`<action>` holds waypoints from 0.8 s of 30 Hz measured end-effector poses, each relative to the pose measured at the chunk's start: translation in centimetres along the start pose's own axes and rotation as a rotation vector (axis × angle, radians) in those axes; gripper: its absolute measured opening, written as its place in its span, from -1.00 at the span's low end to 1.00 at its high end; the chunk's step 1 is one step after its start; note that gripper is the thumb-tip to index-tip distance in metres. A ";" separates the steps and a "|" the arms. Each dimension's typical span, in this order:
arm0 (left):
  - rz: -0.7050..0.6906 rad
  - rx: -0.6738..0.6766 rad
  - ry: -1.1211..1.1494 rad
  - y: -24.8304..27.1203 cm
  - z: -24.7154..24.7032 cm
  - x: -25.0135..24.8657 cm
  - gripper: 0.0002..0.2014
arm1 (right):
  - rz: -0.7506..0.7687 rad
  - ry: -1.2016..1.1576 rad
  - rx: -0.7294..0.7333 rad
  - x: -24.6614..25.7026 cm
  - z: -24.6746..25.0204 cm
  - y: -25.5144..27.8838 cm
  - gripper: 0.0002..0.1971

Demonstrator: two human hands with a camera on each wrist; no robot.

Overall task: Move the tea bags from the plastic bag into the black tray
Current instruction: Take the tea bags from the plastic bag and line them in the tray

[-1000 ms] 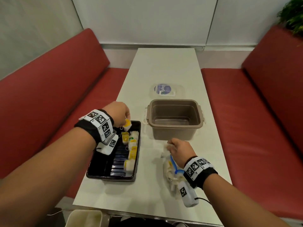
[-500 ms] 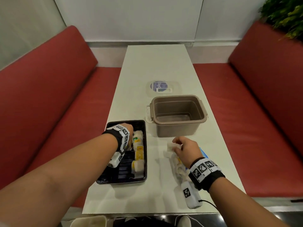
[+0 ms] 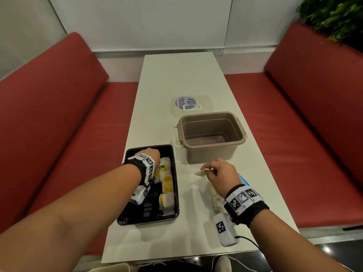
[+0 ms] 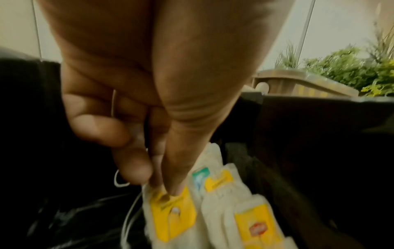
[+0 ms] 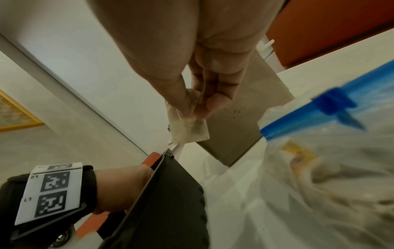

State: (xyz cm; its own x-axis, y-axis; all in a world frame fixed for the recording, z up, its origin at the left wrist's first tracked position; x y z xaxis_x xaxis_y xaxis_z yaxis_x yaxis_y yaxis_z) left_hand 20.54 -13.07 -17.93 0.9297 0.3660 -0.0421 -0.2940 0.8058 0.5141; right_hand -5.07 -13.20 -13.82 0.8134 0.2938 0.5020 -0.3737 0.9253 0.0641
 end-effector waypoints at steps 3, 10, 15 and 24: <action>-0.046 -0.013 0.038 0.5 1.4 -0.1 -0.82 | 0.072 -0.034 0.021 1.3 -0.3 -0.6 -0.83; -0.474 -0.042 0.560 6.7 6.9 -4.7 -0.84 | 0.108 -0.169 0.040 4.7 0.2 -2.2 -0.70; -0.522 -0.083 0.590 8.5 6.9 -6.4 -0.77 | 0.148 -0.252 0.067 6.8 0.2 -3.1 -0.63; -0.306 -0.169 0.418 6.8 5.6 -1.9 -0.85 | 0.178 -0.022 0.134 5.8 -1.8 -4.0 -0.81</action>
State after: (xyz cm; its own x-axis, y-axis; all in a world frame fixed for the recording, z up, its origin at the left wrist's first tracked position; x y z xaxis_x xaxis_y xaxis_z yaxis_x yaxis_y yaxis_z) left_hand 18.02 -10.89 -9.51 0.8208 0.2288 -0.5234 -0.0873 0.9558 0.2809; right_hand 1.99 -14.80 -12.71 0.7202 0.4427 0.5342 -0.5672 0.8191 0.0858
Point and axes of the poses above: each hand's wrist, its own y-axis away from the middle knuckle, its own z-axis out of the back of the hand, x = y × z, the point moved 8 cm from there along -y, towards the middle knuckle, and after that the axes turned 14 degrees about y, right-handed, at the moved point
